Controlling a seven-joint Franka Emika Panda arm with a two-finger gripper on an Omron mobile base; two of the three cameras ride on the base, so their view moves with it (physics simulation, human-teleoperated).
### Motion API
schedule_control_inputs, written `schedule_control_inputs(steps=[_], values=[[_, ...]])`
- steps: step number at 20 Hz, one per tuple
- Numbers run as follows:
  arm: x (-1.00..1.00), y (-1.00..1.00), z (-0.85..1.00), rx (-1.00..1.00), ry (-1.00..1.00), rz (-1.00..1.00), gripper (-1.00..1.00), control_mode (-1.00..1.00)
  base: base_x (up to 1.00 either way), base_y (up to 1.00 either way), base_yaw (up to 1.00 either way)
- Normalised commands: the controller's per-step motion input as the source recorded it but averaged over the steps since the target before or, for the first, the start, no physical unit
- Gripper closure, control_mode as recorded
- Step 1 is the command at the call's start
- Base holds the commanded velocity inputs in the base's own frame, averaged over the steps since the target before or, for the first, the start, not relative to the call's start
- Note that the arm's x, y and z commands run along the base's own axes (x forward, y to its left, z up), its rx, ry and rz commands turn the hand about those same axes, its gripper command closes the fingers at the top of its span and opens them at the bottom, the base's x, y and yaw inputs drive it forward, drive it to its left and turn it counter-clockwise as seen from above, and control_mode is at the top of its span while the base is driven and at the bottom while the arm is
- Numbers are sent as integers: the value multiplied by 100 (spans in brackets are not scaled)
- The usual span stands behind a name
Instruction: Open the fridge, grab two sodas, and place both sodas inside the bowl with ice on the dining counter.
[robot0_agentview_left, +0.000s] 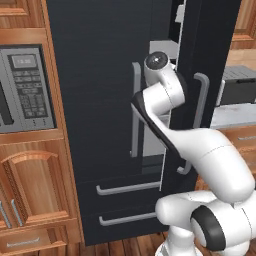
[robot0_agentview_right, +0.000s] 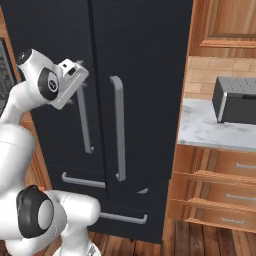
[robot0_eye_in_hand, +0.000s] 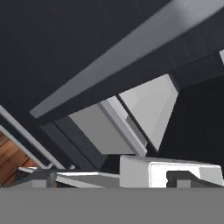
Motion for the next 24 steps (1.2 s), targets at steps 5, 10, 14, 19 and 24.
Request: schedule_control_inputs(steps=[5,10,14,19,24], values=[[44,-34,0,0,0,16,-100,-100,0,0,0],[-1,-30,0,0,0,4,-100,-100,0,0,0],[-45,-10,0,0,0,-4,-100,-100,0,0,0],[-37,-33,0,1,2,-8,-100,-100,0,0,0],[-13,-71,0,8,7,-3,-100,-100,0,0,0]])
